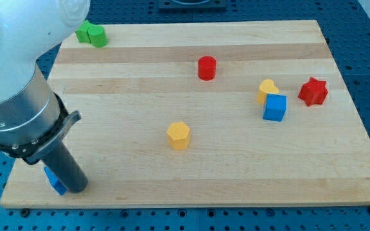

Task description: Push the blue cube to the bottom left of the board

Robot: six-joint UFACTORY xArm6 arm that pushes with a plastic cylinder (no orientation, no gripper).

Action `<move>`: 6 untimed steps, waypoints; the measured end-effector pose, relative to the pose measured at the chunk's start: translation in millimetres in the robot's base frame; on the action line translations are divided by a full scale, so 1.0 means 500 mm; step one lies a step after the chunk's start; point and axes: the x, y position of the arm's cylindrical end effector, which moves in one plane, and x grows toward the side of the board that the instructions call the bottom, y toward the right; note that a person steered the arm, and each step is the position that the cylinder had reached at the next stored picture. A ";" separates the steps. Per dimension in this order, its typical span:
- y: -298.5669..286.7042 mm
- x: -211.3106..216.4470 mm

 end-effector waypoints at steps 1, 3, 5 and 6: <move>-0.050 -0.010; -0.004 -0.011; 0.490 -0.016; 0.744 -0.062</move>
